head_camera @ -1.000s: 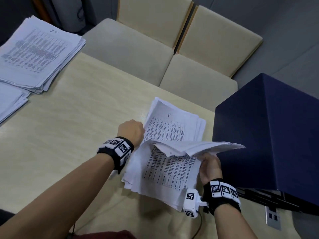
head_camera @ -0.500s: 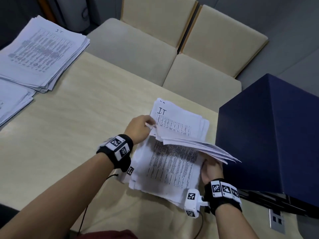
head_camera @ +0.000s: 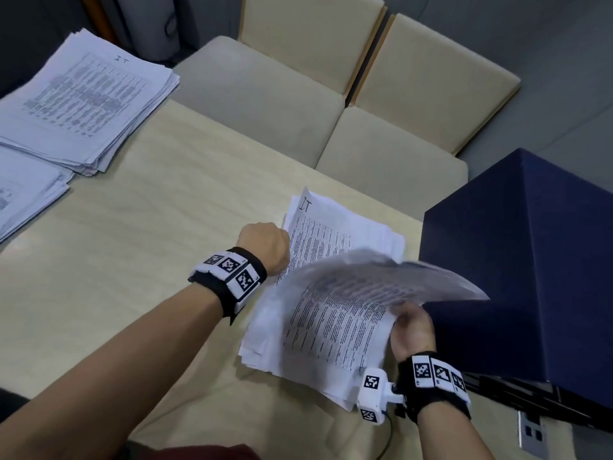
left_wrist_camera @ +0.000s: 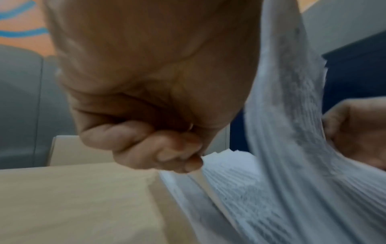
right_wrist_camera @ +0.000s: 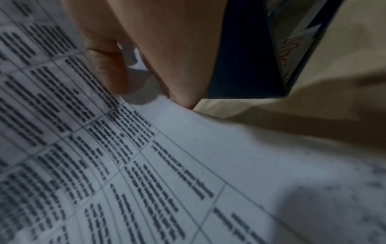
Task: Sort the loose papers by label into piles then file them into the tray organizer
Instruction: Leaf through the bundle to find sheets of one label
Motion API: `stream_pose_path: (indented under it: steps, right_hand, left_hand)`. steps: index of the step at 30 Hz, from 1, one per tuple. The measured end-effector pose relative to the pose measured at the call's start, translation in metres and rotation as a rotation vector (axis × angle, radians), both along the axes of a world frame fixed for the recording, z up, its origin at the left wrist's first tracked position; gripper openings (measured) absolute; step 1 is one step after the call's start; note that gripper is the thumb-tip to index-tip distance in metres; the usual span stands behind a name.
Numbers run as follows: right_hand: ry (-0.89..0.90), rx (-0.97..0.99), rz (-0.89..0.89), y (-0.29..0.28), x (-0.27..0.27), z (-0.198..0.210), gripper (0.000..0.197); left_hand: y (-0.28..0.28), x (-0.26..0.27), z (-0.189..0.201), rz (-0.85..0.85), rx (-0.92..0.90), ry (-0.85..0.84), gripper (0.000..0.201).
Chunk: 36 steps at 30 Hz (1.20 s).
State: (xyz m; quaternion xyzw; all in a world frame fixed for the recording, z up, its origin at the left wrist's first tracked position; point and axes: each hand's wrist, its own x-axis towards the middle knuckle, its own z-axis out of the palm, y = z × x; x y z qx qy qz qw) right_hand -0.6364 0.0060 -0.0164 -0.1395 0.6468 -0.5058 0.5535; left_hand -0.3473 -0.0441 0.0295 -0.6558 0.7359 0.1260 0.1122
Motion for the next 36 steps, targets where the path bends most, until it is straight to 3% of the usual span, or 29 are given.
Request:
stream_pose_path:
  steps: [3, 5, 6, 8, 10, 13, 15, 17, 19, 23, 29, 32, 36]
  right_hand:
    - [-0.041, 0.003, -0.001, 0.0, 0.003, 0.009, 0.025]
    - [-0.003, 0.055, -0.003, -0.001, 0.004, 0.008, 0.051]
    - [0.031, 0.059, 0.006, 0.0, 0.003, 0.006, 0.054]
    - [-0.019, 0.031, 0.012, 0.002, 0.004, 0.006, 0.034]
    - [-0.047, 0.015, -0.011, 0.001, 0.008, 0.008, 0.029]
    - [-0.011, 0.014, -0.046, 0.001, 0.006, 0.005, 0.031]
    - [-0.019, 0.024, -0.099, 0.003, 0.005, 0.002, 0.031]
    - [-0.041, 0.022, -0.141, 0.005, 0.003, -0.002, 0.033]
    - [-0.052, -0.007, -0.15, 0.007, 0.002, 0.001, 0.035]
    - [-0.034, -0.039, -0.13, 0.007, 0.005, 0.008, 0.034]
    - [0.038, 0.014, -0.075, 0.004, 0.005, 0.01, 0.03]
    - [0.077, 0.035, -0.088, 0.002, 0.007, 0.014, 0.031]
    - [-0.023, 0.021, -0.154, 0.001, 0.008, 0.022, 0.031]
  left_hand:
    - [-0.001, 0.008, 0.007, -0.036, -0.055, 0.084, 0.028]
    - [-0.004, 0.016, 0.01, -0.054, -0.085, 0.322, 0.028]
    - [-0.004, 0.019, 0.01, -0.06, -0.1, 0.47, 0.034]
    - [-0.003, 0.02, 0.011, -0.057, -0.113, 0.775, 0.044]
    - [0.003, 0.018, 0.013, -0.016, 0.003, 1.071, 0.041]
    - [0.013, 0.016, 0.009, 0.11, 0.326, 1.419, 0.023]
    - [0.011, 0.015, -0.004, 0.284, 0.294, 1.385, 0.022]
    - [0.008, 0.014, -0.025, 0.475, 0.07, 1.018, 0.011]
    - [0.009, 0.012, -0.039, 0.54, 0.01, 0.643, 0.026]
    - [0.009, 0.003, -0.046, 0.418, -0.049, 0.48, 0.025]
    - [0.005, 0.003, -0.02, 0.137, -0.091, 0.122, 0.022]
    - [0.004, 0.006, -0.005, 0.009, -0.173, 0.176, 0.029]
    - [0.003, 0.015, 0.006, -0.109, -0.054, 0.798, 0.04]
